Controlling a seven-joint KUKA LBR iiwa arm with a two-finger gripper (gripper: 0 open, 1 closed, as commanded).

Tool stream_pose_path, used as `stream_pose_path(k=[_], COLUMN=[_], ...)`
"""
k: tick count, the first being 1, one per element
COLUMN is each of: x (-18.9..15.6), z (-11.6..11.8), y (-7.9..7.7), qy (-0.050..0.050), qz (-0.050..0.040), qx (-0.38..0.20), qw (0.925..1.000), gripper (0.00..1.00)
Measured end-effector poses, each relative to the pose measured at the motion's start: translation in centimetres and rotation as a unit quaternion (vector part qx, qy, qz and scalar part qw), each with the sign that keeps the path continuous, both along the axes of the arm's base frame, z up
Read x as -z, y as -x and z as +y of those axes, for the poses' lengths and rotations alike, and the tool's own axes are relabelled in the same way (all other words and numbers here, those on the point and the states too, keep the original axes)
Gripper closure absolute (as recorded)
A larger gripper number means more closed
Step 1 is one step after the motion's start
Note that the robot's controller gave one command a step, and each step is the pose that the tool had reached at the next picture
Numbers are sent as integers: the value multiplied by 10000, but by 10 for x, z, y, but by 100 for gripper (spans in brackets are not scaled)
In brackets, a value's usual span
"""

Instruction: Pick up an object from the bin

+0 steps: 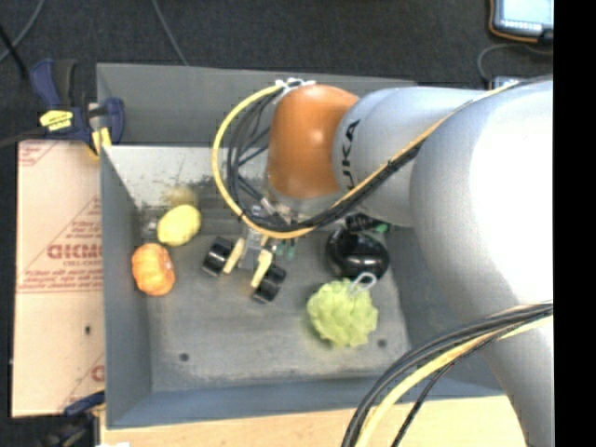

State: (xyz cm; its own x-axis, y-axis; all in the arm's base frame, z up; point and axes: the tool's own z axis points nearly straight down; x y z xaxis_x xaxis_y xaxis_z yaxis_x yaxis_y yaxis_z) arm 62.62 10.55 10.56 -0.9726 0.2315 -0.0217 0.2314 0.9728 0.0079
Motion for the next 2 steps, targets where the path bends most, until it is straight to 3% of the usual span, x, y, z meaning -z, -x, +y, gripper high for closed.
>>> stream_pose_path(k=[2], x=[-12], z=[-1], y=[1], qy=[4], qz=[23], qx=[3], qw=[10000], gripper=[100])
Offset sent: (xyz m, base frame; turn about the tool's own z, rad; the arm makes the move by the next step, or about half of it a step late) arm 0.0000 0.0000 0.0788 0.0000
